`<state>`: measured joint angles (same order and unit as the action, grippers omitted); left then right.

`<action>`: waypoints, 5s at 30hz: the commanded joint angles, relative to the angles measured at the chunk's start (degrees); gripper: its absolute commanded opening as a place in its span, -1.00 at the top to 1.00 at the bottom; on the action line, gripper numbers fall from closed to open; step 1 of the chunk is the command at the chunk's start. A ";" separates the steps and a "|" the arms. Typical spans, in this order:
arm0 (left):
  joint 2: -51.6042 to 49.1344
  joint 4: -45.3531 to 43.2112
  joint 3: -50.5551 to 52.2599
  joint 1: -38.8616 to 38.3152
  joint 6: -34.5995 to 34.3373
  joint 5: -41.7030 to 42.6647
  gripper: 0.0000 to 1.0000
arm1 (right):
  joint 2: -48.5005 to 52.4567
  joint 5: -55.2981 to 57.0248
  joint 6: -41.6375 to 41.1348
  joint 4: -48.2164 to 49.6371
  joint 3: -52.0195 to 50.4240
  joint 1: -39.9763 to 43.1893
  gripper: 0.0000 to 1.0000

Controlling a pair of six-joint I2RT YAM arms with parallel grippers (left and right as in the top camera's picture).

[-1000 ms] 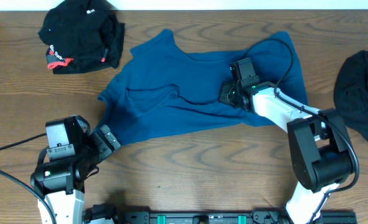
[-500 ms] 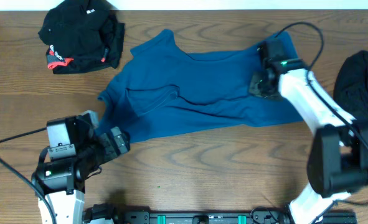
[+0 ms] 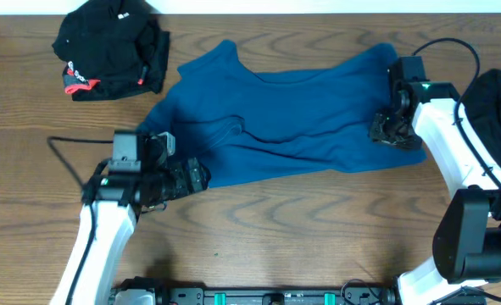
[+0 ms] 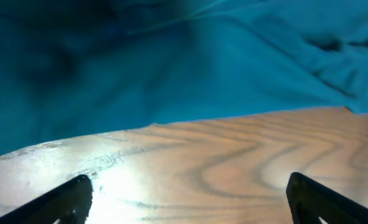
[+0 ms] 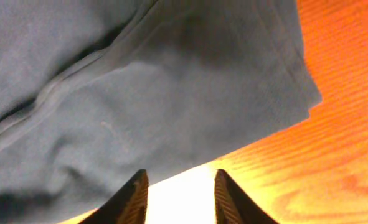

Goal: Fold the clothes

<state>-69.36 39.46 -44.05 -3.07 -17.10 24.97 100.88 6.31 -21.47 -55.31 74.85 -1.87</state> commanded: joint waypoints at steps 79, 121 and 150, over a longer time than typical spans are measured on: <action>-25.09 -9.68 1.57 -6.47 -5.86 -35.47 0.54 | 16.13 -1.88 10.84 14.99 -7.15 12.39 0.88; -10.32 4.00 -1.22 -3.76 -6.29 -38.73 0.31 | -2.43 18.51 -7.28 1.09 -4.31 13.62 0.55; -33.29 1.44 -53.40 -8.20 12.92 -26.47 -0.96 | 0.72 -16.44 6.75 8.90 21.84 5.51 -0.99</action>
<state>-97.36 40.88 -92.05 -11.94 -5.91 -1.67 98.02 -9.72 -12.93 -45.87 94.89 3.88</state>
